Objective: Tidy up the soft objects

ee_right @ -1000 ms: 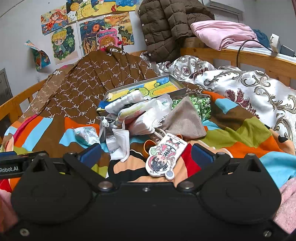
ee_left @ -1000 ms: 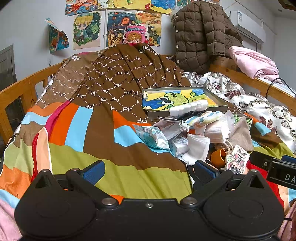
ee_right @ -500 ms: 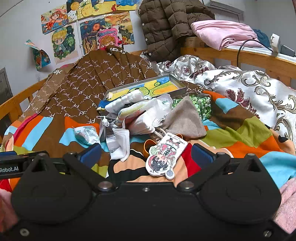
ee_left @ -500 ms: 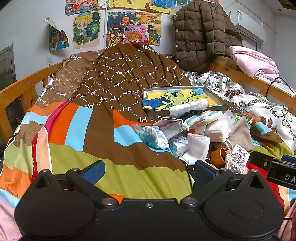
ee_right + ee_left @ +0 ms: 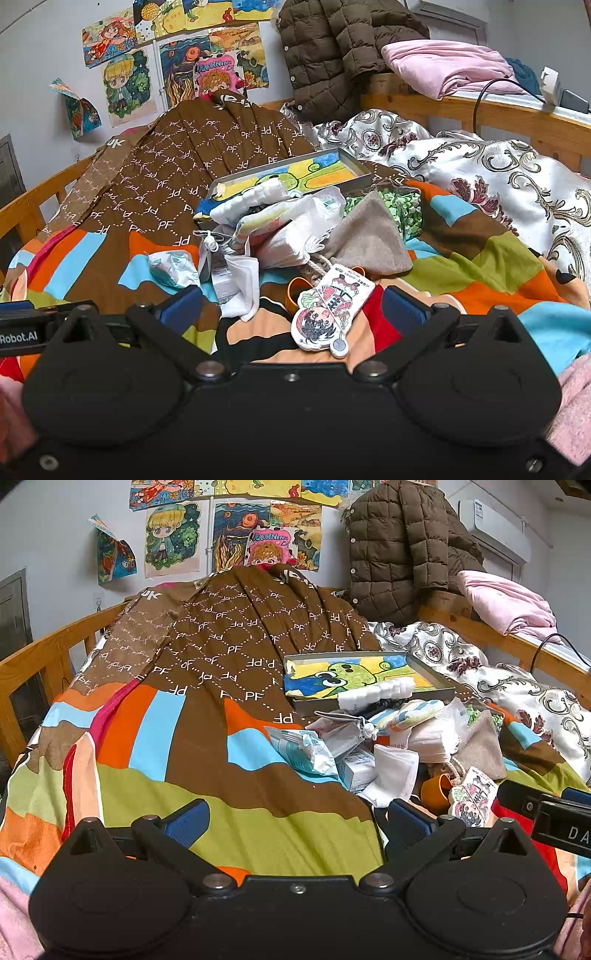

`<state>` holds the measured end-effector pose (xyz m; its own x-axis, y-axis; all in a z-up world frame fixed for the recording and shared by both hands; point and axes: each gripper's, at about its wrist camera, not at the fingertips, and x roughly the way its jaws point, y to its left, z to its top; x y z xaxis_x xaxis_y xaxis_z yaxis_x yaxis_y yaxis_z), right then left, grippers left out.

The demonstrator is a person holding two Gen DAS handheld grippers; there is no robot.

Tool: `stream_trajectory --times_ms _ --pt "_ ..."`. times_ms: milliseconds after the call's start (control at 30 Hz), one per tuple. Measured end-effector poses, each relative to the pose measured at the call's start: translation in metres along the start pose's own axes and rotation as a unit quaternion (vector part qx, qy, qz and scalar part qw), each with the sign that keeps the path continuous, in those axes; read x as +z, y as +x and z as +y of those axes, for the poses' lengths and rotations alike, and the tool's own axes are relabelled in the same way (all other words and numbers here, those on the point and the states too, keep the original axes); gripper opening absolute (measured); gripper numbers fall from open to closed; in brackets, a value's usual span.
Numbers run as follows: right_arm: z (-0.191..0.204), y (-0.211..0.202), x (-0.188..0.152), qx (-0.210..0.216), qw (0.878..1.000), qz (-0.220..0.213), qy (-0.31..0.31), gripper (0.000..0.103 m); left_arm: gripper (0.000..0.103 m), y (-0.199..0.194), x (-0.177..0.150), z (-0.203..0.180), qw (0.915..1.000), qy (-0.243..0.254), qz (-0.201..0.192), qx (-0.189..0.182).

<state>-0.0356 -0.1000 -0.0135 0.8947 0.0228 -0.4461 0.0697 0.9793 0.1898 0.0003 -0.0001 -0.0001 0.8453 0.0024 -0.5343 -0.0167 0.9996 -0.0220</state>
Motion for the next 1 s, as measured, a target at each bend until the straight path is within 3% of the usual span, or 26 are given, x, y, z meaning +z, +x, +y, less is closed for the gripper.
stream_trajectory --times_ms 1000 --pt "0.0003 0.0005 -0.0001 0.001 1.000 0.001 -0.001 0.103 0.102 0.0040 -0.0003 0.0010 0.9999 -0.007 0.009 0.007"
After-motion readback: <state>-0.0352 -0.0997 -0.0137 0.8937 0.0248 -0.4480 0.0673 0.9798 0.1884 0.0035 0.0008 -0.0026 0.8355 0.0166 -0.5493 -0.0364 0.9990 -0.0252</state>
